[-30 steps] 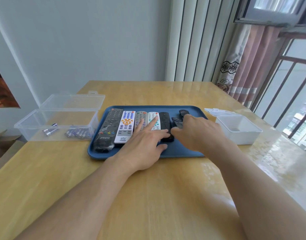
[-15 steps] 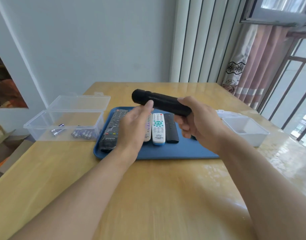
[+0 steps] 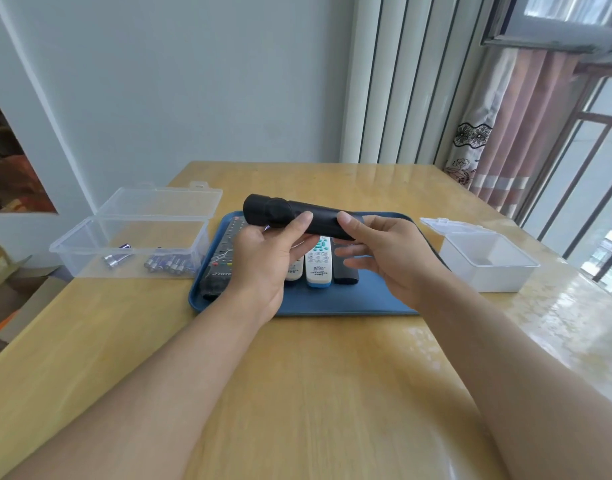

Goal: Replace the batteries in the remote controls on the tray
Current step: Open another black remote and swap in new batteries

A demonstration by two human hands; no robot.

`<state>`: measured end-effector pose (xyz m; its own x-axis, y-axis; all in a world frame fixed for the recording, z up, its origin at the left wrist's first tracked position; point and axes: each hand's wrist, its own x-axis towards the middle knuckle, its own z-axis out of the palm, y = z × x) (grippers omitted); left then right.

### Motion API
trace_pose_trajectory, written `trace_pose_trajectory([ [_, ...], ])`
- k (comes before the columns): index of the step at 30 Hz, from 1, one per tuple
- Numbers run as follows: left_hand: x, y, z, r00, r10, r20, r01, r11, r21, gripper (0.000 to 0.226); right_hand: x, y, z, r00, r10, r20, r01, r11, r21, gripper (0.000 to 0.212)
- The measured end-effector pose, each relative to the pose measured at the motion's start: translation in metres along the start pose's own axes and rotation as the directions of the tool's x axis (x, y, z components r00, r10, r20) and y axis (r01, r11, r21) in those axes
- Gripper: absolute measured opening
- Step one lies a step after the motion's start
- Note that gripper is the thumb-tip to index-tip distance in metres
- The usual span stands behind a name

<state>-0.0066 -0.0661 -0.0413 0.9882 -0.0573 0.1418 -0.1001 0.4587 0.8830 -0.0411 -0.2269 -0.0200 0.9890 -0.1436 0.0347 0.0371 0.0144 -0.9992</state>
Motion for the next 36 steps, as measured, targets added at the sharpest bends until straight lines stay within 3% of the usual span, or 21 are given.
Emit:
trace_pose_trajectory([
  [7,0.002,-0.002,-0.001,0.999,0.007,-0.049,-0.006,1.0,0.03,0.02,-0.001,0.001,0.0,1.0,0.019,0.008,-0.018,0.992,-0.125,0.031],
  [13,0.0,-0.003,0.002,0.994,0.096,-0.061,-0.091,0.993,0.079,0.012,0.0,0.006,-0.001,0.981,-0.081,-0.179,0.045,0.98,-0.193,0.022],
  [19,0.001,-0.005,0.003,0.981,0.181,-0.062,-0.172,0.977,0.128,0.01,0.003,0.005,-0.001,0.962,-0.141,-0.236,0.095,0.976,-0.195,0.026],
  [24,0.007,0.001,-0.003,0.966,0.174,-0.192,-0.166,0.984,0.058,0.011,0.005,-0.011,-0.016,0.976,-0.11,-0.187,0.099,0.993,-0.066,0.031],
  [31,0.014,0.004,-0.011,0.94,0.014,-0.34,0.005,0.998,0.056,0.026,-0.001,-0.016,-0.036,0.996,0.05,0.079,-0.009,0.895,-0.446,0.021],
  [36,0.008,0.007,-0.008,0.953,-0.014,-0.303,0.054,0.991,0.124,0.029,-0.007,-0.014,-0.032,0.962,0.212,0.173,-0.067,0.795,-0.603,0.026],
])
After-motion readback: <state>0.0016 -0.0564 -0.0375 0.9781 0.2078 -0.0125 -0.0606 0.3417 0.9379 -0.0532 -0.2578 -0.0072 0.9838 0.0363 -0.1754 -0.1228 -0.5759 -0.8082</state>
